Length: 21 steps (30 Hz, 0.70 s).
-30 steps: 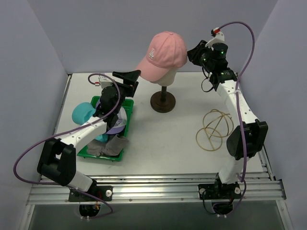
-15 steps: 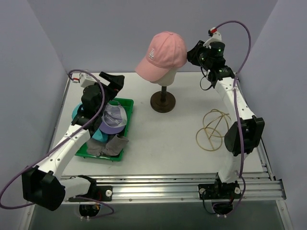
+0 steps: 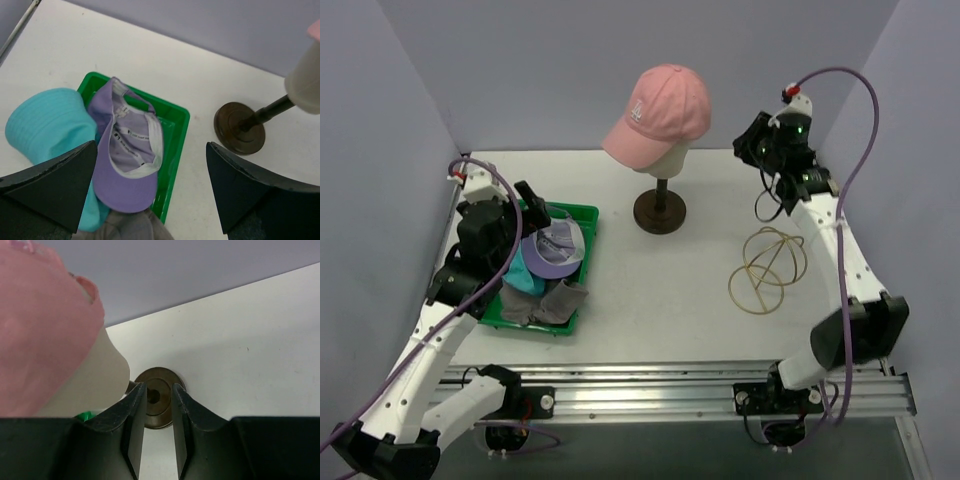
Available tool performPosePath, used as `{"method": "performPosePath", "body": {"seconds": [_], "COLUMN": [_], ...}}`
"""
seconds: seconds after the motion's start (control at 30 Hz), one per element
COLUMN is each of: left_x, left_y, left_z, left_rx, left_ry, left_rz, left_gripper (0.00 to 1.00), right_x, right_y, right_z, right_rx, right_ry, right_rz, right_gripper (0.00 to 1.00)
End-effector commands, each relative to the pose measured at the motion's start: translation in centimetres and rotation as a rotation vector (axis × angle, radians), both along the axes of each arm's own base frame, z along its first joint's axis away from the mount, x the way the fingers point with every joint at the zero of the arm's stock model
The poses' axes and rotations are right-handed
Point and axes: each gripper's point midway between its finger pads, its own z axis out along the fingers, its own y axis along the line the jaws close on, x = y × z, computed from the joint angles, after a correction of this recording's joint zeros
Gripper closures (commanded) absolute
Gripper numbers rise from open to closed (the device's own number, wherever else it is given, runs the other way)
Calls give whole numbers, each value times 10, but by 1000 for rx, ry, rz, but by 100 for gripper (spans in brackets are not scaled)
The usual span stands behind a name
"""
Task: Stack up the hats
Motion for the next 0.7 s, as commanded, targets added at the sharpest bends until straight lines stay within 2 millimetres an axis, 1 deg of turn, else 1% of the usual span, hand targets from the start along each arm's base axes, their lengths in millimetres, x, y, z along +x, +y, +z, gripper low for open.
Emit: {"method": "performPosePath", "body": {"seconds": [0.0, 0.03, 0.07, 0.1, 0.13, 0.17, 0.2, 0.23, 0.27, 0.3, 0.33, 0.37, 0.4, 0.43, 0.47, 0.5, 0.53, 0.57, 0.6, 0.63, 0.67], "left_x": [-13, -16, -18, -21, -25, -26, -25, -25, -25, -27, -30, -32, -33, -32, -34, -33, -31, -30, -29, -28, -27], "left_y": [12, 12, 14, 16, 21, 18, 16, 16, 16, 19, 31, 34, 37, 38, 41, 41, 41, 40, 39, 38, 36], "left_z": [-37, -45, -50, -55, -65, -71, -77, -86, -91, -95, -97, -102, -102, -102, -105, -106, -106, -111, -118, -124, -128], "left_rx": [85, 104, 120, 132, 145, 152, 152, 154, 162, 173, 190, 196, 197, 181, 180, 178, 172, 177, 188, 194, 188], "left_ry": [110, 132, 156, 184, 225, 238, 244, 253, 263, 272, 272, 274, 266, 250, 247, 240, 230, 238, 250, 264, 272], "left_rz": [21, 12, 14, 26, 48, 37, 30, 36, 46, 67, 144, 169, 184, 202, 212, 217, 222, 218, 209, 208, 202], "left_gripper": [1, 1, 7, 8, 9, 9, 9, 10, 11, 11, 11, 10, 10, 10, 10, 10, 10, 10, 10, 10, 11], "right_x": [-44, -53, -66, -80, -87, -100, -111, -117, -124, -137, -143, -148, -160, -165, -170, -175, -183, -189, -194, -201, -207], "right_y": [14, 22, 39, 43, 46, 60, 65, 69, 74, 88, 96, 103, 115, 119, 121, 123, 130, 135, 137, 141, 141], "right_z": [26, 20, 3, 7, 2, -20, -14, -19, -23, -33, -35, -37, -45, -49, -51, -48, -58, -59, -52, -61, -58], "right_rx": [-1, -18, -39, -37, -49, -54, -35, -40, -39, -38, -33, -29, -40, -48, -53, -38, -37, -24, 2, -4, 11], "right_ry": [-97, -85, -53, -69, -70, -36, -67, -66, -66, -57, -64, -73, -63, -59, -63, -80, -69, -73, -103, -93, -107], "right_rz": [-35, -24, 14, 19, 18, 48, 66, 68, 81, 122, 144, 166, 206, 215, 216, 228, 257, 287, 304, 332, 351], "right_gripper": [76, 76, 76, 75, 75, 75, 74, 74, 74, 73, 73, 72, 71, 71, 71, 70, 70, 70, 70, 70, 70]}}
